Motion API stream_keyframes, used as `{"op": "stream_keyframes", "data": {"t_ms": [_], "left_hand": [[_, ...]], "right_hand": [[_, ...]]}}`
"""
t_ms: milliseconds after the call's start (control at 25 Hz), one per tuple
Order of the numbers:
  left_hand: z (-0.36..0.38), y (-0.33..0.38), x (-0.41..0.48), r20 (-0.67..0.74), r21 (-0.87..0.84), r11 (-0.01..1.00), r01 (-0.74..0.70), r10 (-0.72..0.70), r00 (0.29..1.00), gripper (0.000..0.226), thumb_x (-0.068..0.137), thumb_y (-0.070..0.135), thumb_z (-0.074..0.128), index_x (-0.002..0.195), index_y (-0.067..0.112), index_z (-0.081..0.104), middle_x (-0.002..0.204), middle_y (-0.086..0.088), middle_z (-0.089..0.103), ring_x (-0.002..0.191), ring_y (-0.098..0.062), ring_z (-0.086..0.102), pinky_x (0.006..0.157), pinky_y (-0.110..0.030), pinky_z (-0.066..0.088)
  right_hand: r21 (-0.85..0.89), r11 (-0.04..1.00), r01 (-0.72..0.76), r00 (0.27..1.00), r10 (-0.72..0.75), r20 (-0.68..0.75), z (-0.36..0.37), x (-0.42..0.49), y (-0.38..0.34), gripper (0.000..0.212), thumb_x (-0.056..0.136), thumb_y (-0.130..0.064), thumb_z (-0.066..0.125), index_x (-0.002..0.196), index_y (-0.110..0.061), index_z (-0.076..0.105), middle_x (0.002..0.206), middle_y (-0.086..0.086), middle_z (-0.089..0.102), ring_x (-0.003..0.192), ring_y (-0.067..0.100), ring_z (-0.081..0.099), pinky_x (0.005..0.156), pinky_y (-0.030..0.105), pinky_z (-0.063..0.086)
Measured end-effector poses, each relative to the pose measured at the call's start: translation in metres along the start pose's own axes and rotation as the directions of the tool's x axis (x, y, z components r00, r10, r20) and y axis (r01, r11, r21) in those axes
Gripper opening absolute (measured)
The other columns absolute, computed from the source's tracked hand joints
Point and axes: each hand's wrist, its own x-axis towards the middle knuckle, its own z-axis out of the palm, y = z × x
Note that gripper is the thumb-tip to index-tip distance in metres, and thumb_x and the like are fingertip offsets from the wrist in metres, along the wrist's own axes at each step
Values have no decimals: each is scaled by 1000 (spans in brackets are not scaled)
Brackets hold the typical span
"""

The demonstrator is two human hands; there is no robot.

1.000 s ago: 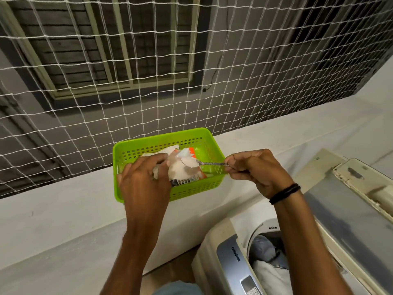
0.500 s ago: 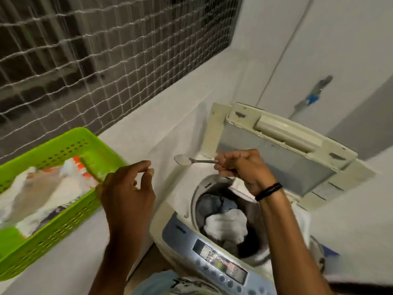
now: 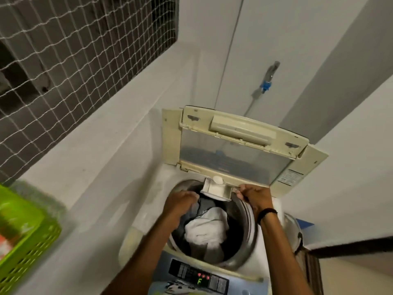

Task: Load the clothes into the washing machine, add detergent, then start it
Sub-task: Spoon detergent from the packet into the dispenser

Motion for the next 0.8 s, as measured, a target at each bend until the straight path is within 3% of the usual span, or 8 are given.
{"op": "stream_keyframes", "data": {"t_ms": [80, 200, 320, 440, 600, 680, 800], "left_hand": [[25, -5, 35, 134, -109, 970, 218, -203, 970, 14, 88, 22, 67, 77, 14, 66, 71, -5, 60, 59, -15, 51, 48, -23, 35], [55, -11, 81, 188, -228, 896, 382, -344, 920, 13, 93, 21, 61, 83, 13, 65, 77, -5, 65, 63, -13, 55, 48, -22, 39], [76, -13, 119, 145, -241, 901, 361, -334, 931, 25, 93, 15, 56, 69, 14, 49, 62, -5, 46, 49, -13, 41, 40, -21, 30], [85, -19, 141, 93, -259, 888, 381, -370, 925, 12, 90, 9, 54, 78, 9, 55, 65, -7, 47, 52, -13, 44, 41, -20, 35], [86, -32, 155, 42, -277, 878, 390, -394, 918, 14, 86, -2, 51, 75, 2, 59, 69, -10, 51, 51, -13, 45, 39, -19, 33], [86, -34, 156, 46, -264, 878, 400, -402, 914, 12, 87, -3, 54, 77, 2, 61, 75, -11, 54, 52, -12, 47, 36, -17, 35], [84, -34, 158, 35, -272, 868, 416, -423, 906, 8, 88, -3, 57, 89, -1, 65, 81, -11, 62, 57, -10, 55, 35, -13, 40]], "right_hand": [[-43, 998, -48, 996, 45, -82, 5, 20, 25, 23, 75, -3, 70, 56, -13, 75, 67, 3, 75, 73, 25, 72, 84, 42, 59], [-177, 980, -91, 981, 58, -186, 21, 18, 36, 28, 81, -7, 68, 54, -13, 73, 76, 5, 77, 81, 27, 71, 81, 34, 55], [-424, 903, 68, 970, -158, -182, 41, 12, 49, 15, 87, -10, 64, 86, -10, 79, 91, 15, 76, 89, 33, 70, 71, 29, 47], [-516, 823, 236, 937, -334, -105, 49, 10, 72, 35, 84, 1, 62, 112, -14, 74, 110, 10, 74, 102, 27, 68, 89, 33, 53], [-557, 730, 396, 866, -499, -37, 48, 4, 86, 39, 85, 4, 64, 119, -13, 69, 123, 2, 68, 112, 10, 58, 104, 21, 41], [-605, 670, 431, 840, -542, -1, 48, 5, 91, 42, 81, 7, 67, 120, -10, 69, 123, 5, 68, 114, 17, 62, 104, 30, 45], [-650, 634, 419, 842, -539, 17, 46, 7, 94, 41, 79, 7, 71, 117, -10, 70, 113, 9, 72, 103, 26, 69, 92, 38, 56]]}}
